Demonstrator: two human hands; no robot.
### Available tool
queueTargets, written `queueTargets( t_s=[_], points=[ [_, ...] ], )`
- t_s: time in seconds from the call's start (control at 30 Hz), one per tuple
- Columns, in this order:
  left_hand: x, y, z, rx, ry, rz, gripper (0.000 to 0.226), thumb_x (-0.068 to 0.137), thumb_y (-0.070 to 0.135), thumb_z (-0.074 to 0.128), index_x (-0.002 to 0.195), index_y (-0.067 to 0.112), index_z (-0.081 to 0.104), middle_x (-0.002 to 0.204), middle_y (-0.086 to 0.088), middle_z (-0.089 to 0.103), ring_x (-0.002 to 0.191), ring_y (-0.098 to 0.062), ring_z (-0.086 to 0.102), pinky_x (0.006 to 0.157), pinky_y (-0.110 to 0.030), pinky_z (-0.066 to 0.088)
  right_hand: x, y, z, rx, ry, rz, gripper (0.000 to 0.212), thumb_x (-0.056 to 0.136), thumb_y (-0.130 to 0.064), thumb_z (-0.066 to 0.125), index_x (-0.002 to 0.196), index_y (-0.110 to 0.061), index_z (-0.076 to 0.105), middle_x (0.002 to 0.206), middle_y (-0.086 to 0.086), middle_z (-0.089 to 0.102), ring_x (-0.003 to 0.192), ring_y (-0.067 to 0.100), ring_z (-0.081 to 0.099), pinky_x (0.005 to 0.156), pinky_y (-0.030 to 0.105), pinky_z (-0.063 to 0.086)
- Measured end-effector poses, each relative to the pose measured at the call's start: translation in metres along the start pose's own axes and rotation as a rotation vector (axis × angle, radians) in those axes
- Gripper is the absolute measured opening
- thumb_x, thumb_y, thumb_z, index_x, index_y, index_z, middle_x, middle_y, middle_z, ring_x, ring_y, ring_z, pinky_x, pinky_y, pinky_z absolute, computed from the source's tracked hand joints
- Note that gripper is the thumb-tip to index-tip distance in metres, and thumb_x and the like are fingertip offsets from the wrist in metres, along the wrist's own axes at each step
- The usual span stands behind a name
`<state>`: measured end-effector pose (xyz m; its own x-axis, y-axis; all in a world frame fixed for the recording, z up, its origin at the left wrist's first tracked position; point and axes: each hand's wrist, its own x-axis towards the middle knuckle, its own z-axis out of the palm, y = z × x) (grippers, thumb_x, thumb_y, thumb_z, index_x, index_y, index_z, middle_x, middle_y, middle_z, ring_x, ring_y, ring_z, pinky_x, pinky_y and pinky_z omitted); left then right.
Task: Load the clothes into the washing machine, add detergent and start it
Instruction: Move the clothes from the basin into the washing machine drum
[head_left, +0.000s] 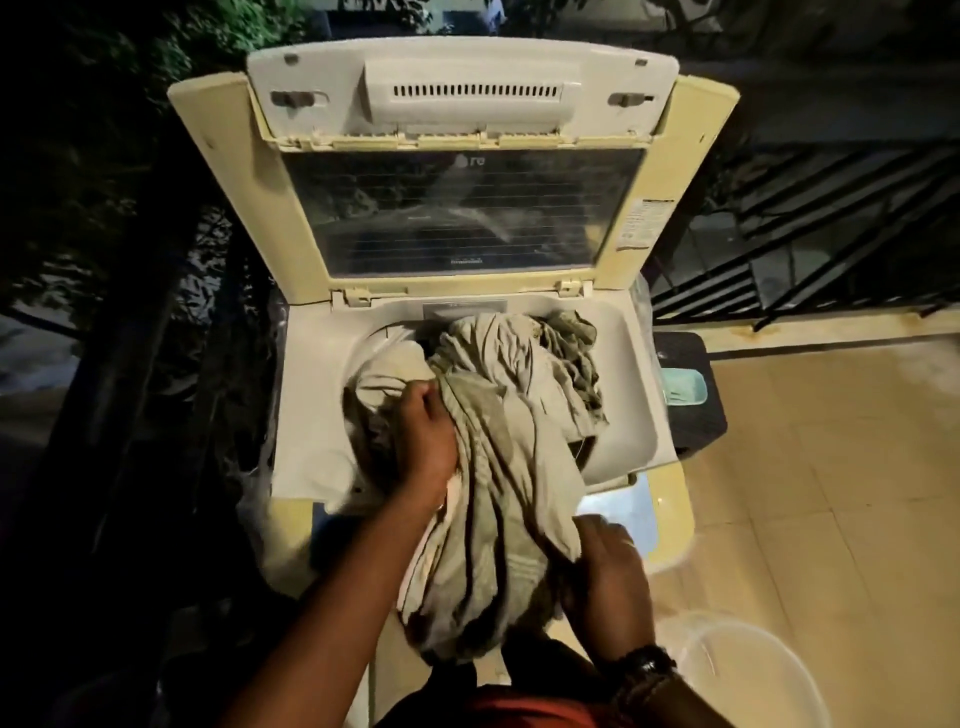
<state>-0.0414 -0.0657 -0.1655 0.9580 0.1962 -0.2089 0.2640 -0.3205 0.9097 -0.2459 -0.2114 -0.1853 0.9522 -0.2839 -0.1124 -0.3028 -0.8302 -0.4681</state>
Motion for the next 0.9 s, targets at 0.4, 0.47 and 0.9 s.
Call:
queueTargets(
  t_s=[0.4,0.47,0.9],
  points=[
    [0.005,0.027,-0.083,-0.091,-0.522,0.077,0.094,0.074,0.064,0.073,0.153,0.034,0.030,0.156,0.004,0.039,0.139,-0.010,0.042,0.112,-0.030,0.037,0.221,-0.101,-0.087,1.551,0.081,0.315,0.057,0.085,-0.035,0.073,0.135,-0.011,0.059,0.100,0.001,0.070,0.093,0.020,0.067,0.085,0.037,0.053],
    [-0.018,-0.002,-0.094,0.297,-0.664,0.214,0.130,0.054,0.085,0.074,0.158,0.039,0.011,0.164,0.011,0.021,0.147,-0.008,0.027,0.119,-0.035,0.029,0.253,-0.095,-0.088,1.702,-0.084,0.349,0.060,0.085,-0.031,0.074,0.137,-0.007,0.055,0.104,0.011,0.065,0.102,0.030,0.064,0.095,0.042,0.053],
    [0.064,-0.001,-0.019,0.246,-0.251,-0.026,0.035,0.089,0.032,0.059,0.114,0.011,0.069,0.114,-0.013,0.072,0.106,-0.030,0.067,0.093,-0.042,0.053,0.153,-0.051,-0.003,0.201,-0.468,-0.213,0.125,0.062,-0.082,0.072,0.159,-0.036,0.009,0.167,0.005,0.018,0.153,0.019,0.018,0.122,0.046,0.029]
  ],
)
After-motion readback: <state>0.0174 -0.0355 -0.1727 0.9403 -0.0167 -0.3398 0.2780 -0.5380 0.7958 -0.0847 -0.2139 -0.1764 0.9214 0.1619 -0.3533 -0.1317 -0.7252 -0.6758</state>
